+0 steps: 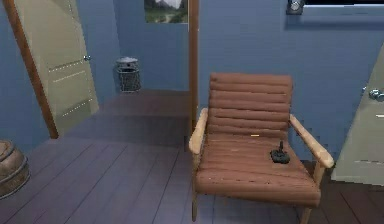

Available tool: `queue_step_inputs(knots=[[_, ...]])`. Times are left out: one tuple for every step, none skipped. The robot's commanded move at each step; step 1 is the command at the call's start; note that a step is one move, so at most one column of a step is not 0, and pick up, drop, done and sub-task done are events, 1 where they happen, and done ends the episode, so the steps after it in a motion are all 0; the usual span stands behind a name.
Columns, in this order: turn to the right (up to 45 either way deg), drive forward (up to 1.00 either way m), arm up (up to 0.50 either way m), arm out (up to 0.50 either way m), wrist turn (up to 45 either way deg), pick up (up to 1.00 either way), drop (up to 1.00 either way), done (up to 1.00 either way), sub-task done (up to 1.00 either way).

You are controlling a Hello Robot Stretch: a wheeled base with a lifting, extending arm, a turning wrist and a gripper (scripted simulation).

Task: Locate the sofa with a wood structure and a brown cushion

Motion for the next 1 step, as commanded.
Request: queue_step_inputs(knots=[[45.0, 0.00, 0.00, 0.00, 0.0, 0.00, 0.00, 0.00, 0.00]])
